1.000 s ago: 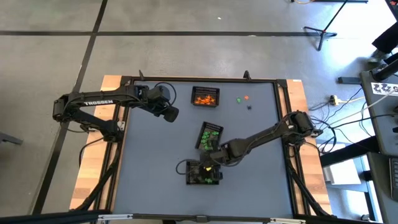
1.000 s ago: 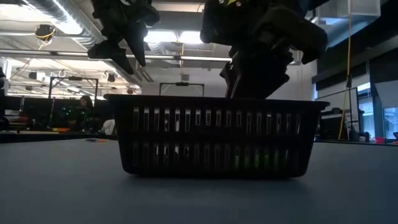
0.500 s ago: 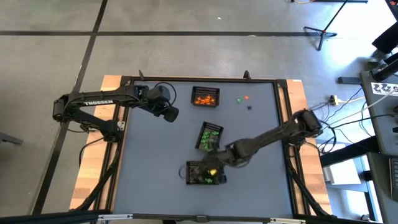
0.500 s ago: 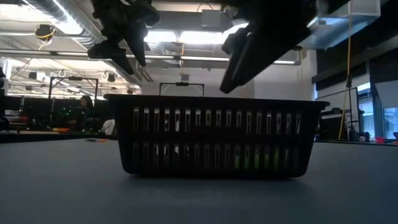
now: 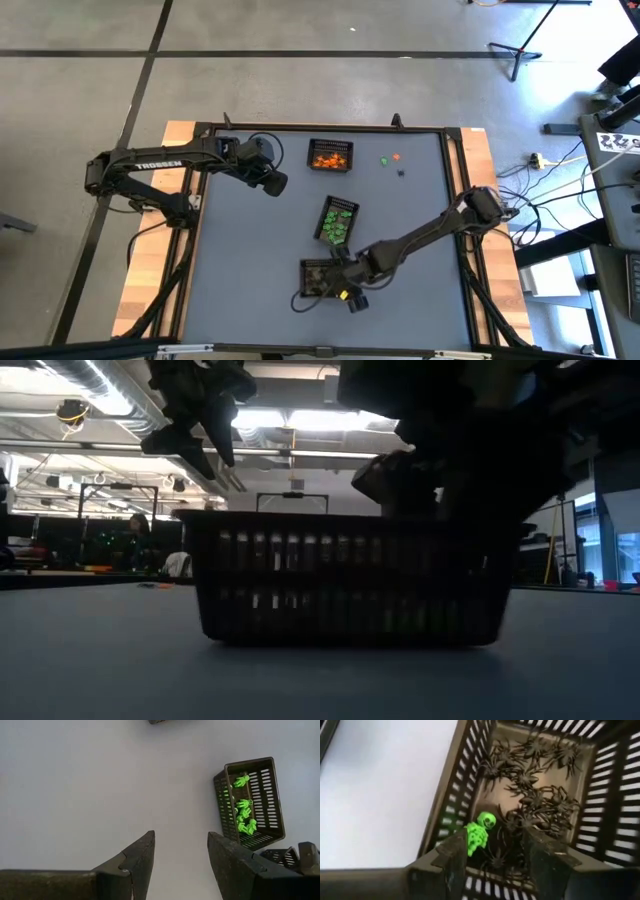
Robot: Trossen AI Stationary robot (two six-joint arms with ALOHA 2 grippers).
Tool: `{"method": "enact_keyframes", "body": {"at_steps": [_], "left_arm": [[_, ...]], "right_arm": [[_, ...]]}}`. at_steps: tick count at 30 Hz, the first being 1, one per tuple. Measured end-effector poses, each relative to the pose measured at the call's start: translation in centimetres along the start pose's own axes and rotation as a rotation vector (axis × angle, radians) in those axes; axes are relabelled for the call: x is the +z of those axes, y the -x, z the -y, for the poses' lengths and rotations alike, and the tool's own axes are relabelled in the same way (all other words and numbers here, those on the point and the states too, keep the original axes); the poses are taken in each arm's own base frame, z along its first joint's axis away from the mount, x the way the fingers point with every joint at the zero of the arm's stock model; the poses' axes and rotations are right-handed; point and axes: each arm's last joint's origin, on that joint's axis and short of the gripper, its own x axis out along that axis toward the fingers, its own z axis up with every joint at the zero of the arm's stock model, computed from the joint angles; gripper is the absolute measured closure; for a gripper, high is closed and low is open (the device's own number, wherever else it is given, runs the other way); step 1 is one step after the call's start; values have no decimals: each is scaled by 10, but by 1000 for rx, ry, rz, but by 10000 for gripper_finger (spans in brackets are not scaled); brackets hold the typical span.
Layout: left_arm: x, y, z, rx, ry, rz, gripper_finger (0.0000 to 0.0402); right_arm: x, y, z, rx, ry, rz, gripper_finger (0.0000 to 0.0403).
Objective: Sort Halloween decoration
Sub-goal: Put the green skeleton toy into the center black bin
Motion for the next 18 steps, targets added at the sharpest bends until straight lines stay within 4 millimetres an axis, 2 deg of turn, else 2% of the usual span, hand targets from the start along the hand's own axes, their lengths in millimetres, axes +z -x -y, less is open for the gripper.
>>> {"method": "enact_keyframes", "body": {"at_steps": [10,18], "left_arm": [[0,0,0,0,0,0,226],[0,0,0,0,0,0,226]], "right_arm": [[0,0,5,37,-15,-4,213],[0,-1,19,-100,-68,-2,213]]}}
